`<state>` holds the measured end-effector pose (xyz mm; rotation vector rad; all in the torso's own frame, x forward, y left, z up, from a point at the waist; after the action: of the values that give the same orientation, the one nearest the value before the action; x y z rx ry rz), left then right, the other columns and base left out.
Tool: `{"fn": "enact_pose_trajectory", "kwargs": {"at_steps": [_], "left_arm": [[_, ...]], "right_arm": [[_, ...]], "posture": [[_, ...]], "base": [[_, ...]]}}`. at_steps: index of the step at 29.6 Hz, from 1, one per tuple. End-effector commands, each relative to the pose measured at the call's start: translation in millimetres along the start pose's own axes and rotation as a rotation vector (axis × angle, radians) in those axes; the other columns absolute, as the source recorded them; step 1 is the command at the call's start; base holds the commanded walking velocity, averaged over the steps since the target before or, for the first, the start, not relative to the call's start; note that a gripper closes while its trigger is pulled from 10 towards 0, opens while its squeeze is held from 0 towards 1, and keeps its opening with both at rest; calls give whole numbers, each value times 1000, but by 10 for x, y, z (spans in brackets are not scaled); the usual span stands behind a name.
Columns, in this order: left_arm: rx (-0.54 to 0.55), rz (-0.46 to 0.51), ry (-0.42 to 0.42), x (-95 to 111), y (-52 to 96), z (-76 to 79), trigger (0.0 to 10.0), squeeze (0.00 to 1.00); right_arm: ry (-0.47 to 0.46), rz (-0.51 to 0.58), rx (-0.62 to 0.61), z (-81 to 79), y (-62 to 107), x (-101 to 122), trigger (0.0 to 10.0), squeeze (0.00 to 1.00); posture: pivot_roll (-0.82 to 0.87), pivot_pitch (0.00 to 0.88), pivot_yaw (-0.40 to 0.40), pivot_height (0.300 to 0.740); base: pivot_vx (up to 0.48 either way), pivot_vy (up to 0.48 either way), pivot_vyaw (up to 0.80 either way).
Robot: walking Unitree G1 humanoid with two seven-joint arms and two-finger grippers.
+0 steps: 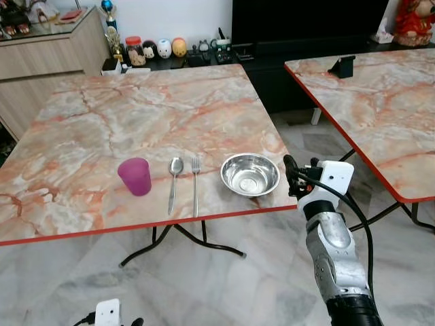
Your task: Setting the table
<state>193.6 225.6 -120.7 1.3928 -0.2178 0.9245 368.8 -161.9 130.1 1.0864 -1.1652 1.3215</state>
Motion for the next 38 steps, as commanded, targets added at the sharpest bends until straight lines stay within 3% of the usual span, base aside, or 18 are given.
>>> {"fn": "enact_pose_trajectory", "kwargs": {"at_steps": [1, 12, 22, 28, 32, 38], "left_arm": [[1, -12, -14, -7, 4, -26, 10000, 0], [-17, 8, -26, 29, -13, 51, 10000, 0], [-23, 43, -37, 124, -29, 77, 10000, 0], [-22, 47, -35, 136, -26, 58, 10000, 0], [-20, 41, -35, 110, -14, 34, 10000, 0], [-16, 35, -39, 88, -13, 39, 10000, 0]], "right_arm": [[-13, -9, 6, -17, -22, 1, 10000, 0], [-8, -7, 23, -52, -23, 1, 10000, 0], [-24, -2, 35, -56, 19, 41, 10000, 0], [-78, -50, 41, 14, 118, 16, 10000, 0], [-37, -84, 47, 76, 201, 23, 10000, 0], [-99, -169, 32, 156, 368, -9, 10000, 0]], "posture": [[-72, 0, 44, 740], [-71, 0, 45, 740], [-76, 0, 44, 740], [-84, 0, 44, 740], [-91, 0, 43, 740], [-91, 0, 44, 740]], "base": [[352, 0, 0], [352, 0, 0], [0, 0, 0], [0, 0, 0], [0, 0, 0], [0, 0, 0]]}}
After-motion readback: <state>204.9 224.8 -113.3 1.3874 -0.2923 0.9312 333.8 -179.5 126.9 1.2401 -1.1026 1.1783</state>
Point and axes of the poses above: a point about 5 cm out from each wrist's last joint towards the gripper, its own y axis pointing back from the gripper into the wrist, its own x axis along the axis of the wrist's last joint, z = x × y, the point moved 5 cm from there along -y, pointing out of the wrist towards the gripper, and after that the axes turned 14 degrees about y, right-handed, at the moved point
